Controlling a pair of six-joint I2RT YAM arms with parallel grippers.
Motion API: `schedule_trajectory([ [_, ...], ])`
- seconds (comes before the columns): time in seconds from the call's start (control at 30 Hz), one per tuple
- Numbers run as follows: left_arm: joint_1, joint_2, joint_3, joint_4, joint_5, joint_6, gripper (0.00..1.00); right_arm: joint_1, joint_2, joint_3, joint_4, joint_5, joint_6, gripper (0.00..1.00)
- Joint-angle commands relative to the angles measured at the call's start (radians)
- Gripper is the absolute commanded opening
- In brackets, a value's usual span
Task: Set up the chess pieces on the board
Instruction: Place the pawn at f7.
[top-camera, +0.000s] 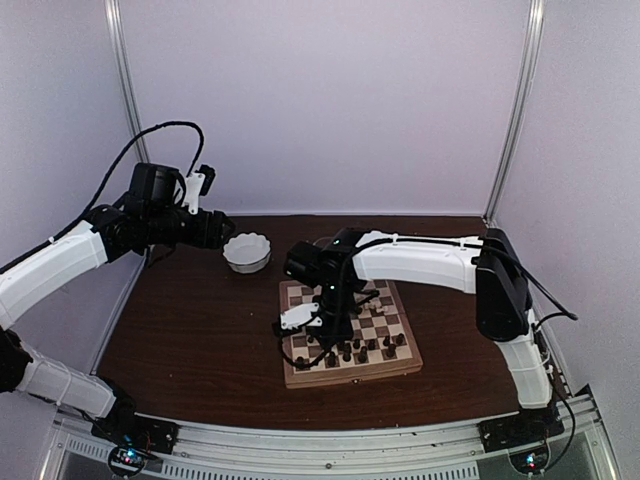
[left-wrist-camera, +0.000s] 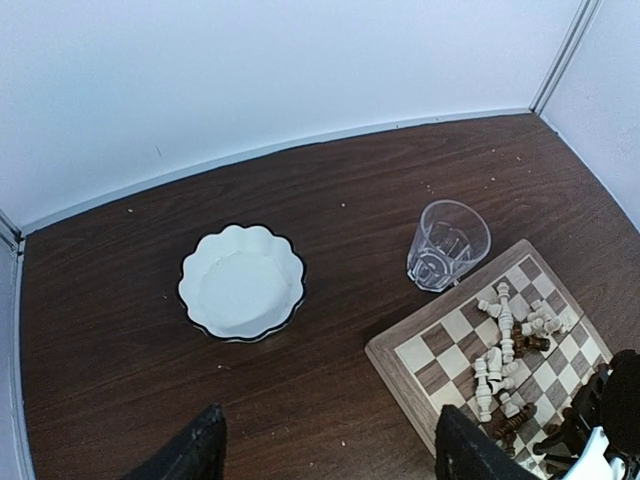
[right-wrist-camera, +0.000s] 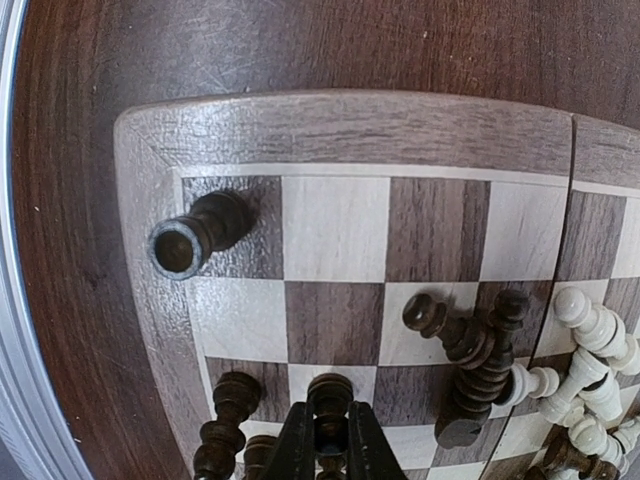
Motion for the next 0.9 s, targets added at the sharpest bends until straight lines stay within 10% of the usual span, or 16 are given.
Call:
schedule_trajectory([
  [0.0,0.009,-0.019,-0.007,0.037,0.010,-0.010,0.72,0.008,0.016,-0.008,0.006,0.006,0.009,0.09],
  [0.87,0.019,0.057,0.012,0.018,0.114,-0.036,0.67,-0.018,-0.171,0.014,-0.014,0.016,0.032,0.25],
])
